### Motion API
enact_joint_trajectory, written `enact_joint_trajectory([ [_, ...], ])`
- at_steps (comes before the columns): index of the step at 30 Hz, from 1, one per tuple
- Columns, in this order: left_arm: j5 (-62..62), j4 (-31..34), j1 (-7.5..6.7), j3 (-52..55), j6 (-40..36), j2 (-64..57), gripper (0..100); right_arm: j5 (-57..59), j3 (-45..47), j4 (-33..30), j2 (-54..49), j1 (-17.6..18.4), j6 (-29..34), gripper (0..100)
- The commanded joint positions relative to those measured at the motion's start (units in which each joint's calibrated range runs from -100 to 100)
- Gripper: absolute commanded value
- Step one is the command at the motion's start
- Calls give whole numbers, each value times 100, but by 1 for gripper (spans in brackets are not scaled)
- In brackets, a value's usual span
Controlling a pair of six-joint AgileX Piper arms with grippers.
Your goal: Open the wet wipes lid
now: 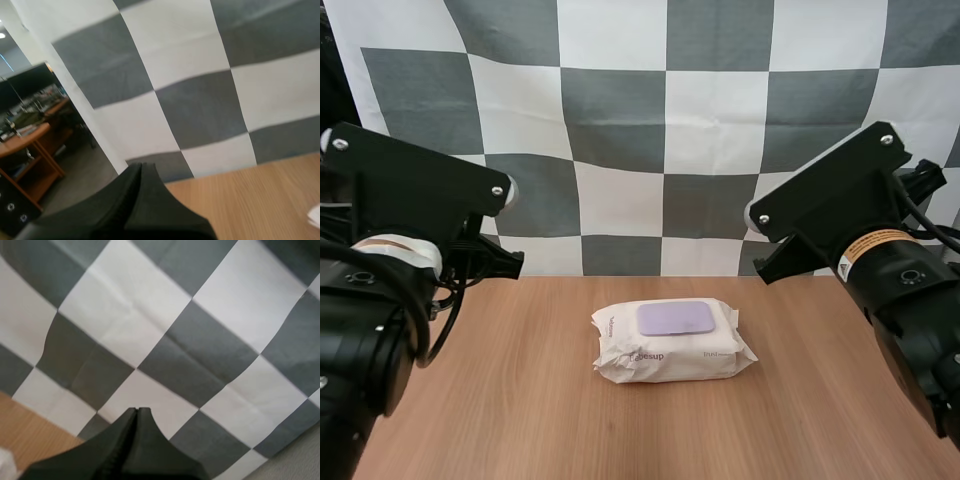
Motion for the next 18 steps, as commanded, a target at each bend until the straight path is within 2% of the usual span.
enact_joint_trajectory([
  [1, 604, -2866, 6, 62, 1533, 560, 0, 611, -1, -8, 287, 1, -528, 0],
  [3, 893, -3587, 6, 112, 2153, 921, 0, 611, -1, -8, 328, 1, -785, 0],
  [5, 1050, -4107, 6, 112, 2470, 1168, 0, 627, -1, 27, 329, 20, -878, 0],
  [7, 1176, -4747, 6, 112, 3410, 1459, 0, 847, -1, 55, 339, 129, -1002, 0],
  [9, 1218, -5045, 6, 112, 3944, 1718, 0, 1128, -1, 137, 392, 306, -1224, 0],
  [12, 1301, -5164, 6, 112, 4395, 2292, 0, 1687, -1, 380, 540, 681, -1663, 0],
  [15, 1340, -5336, 6, 112, 4840, 2961, 0, 1948, -1, 406, 659, 1069, -1752, 0],
  [18, 1572, -6033, 6, 100, 5492, 3531, 0, 2142, -1, 497, 781, 1227, -1752, 0],
])
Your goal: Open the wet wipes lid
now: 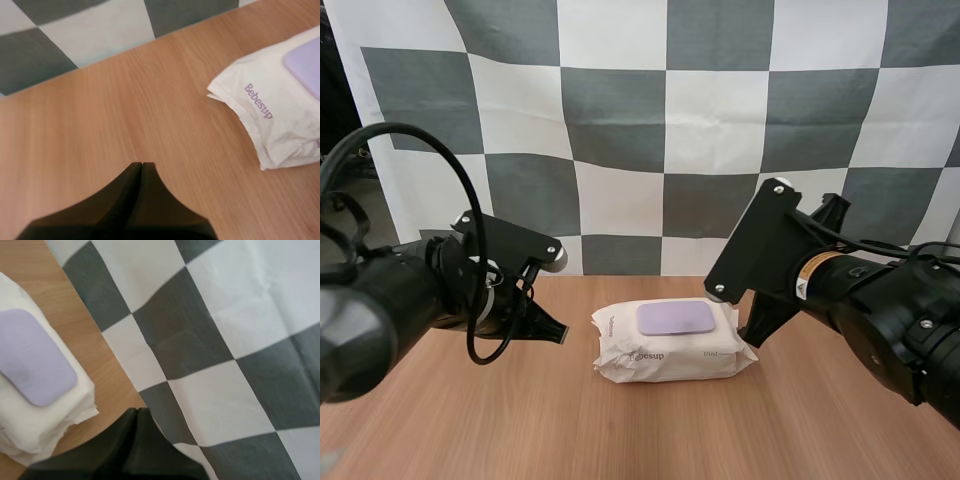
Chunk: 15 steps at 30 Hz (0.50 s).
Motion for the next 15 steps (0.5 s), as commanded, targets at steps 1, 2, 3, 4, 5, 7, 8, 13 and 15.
enact_joint_trajectory([
  [1, 218, -3235, -2, -7, 3064, 738, 0, 138, -1, 69, 120, 170, 3, 0],
  [2, 351, -3536, -2, -7, 3330, 933, 0, 195, -1, 81, 197, 170, 3, 0],
  [3, 492, -3767, -2, -36, 3527, 1122, 0, 236, -1, 81, 267, 170, 3, 0],
  [4, 563, -3880, -2, -63, 3631, 1310, 1, 246, -1, 81, 334, 170, 3, 0],
  [5, 587, -4003, -2, -87, 3740, 1500, 5, 246, -1, 117, 385, 170, 3, 0],
  [7, 570, -4145, -2, -164, 3847, 1841, 18, 246, -1, 144, 482, 170, 3, 0],
  [8, 554, -4214, -2, -218, 3873, 2029, 28, 246, -1, 174, 531, 170, 3, 0],
  [13, 974, -4437, -2, -403, 4129, 2681, 57, 197, -1, 288, 764, 170, 3, 19],
  [15, 1177, -4648, -2, -434, 4292, 2789, 57, 36, -1, 323, 887, 170, 3, 25],
])
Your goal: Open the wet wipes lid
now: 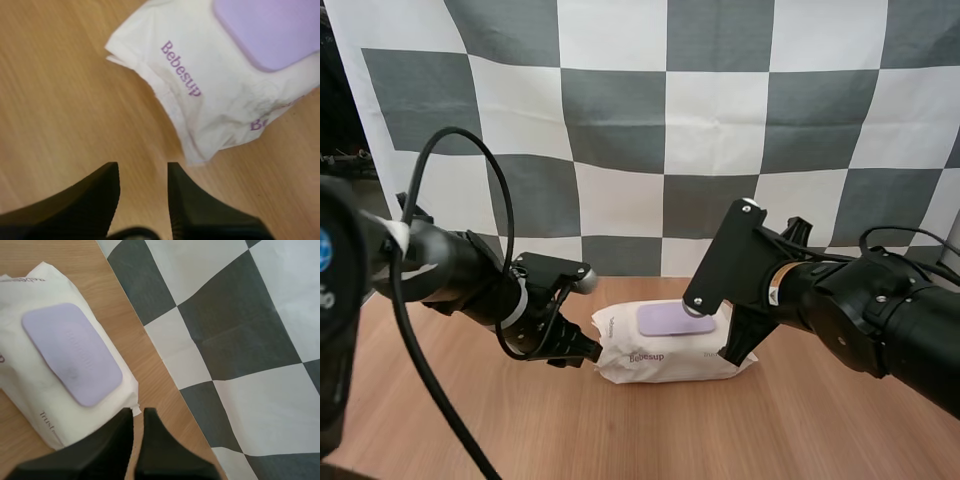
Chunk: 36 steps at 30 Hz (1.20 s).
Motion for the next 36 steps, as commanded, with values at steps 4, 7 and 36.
enact_joint_trajectory([
  [4, 944, -2413, -2, -99, 2460, 147, 57, -409, -1, 129, 303, 4, 3, 45],
  [7, 1367, -2362, -2, -291, 2460, 134, 57, -600, -1, 191, 532, 4, 3, 60],
  [36, 1249, -1913, -2, 63, 2959, 475, 77, -1390, -1, 431, 1108, 296, 3, 62],
])
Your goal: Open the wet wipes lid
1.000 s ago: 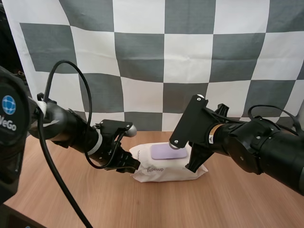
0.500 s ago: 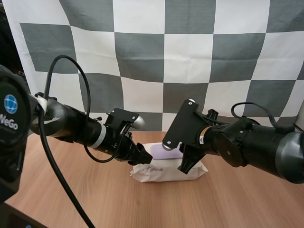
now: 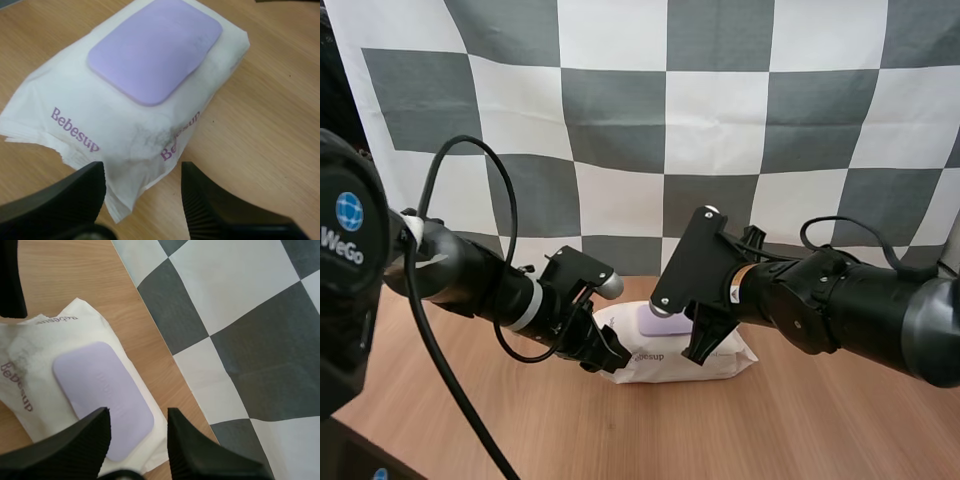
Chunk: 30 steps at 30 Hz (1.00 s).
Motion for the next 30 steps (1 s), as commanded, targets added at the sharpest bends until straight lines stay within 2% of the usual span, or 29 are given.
enact_joint_trajectory([
  [1, -22, -38, -2, 5, 33, 201, 77, -23, -1, 24, 1, 0, 3, 62],
  [7, -74, -308, -2, 5, 257, 601, 77, -65, -1, 24, 115, 0, 3, 62],
  [13, -90, -457, -2, 5, 389, 601, 77, -383, -1, -115, 854, 0, -69, 62],
  [20, -90, -538, -2, 5, 480, 759, 77, -604, -1, -589, 1340, 0, -69, 62],
  [25, -49, -674, -2, 5, 666, 1009, 76, -666, -1, -618, 1397, 31, -69, 62],
  [27, -49, -737, -2, 5, 700, 1110, 69, -648, -1, -618, 1397, 66, -69, 62],
  [30, -67, -872, -2, 5, 791, 1179, 40, -498, -1, -618, 1397, 105, -69, 62],
])
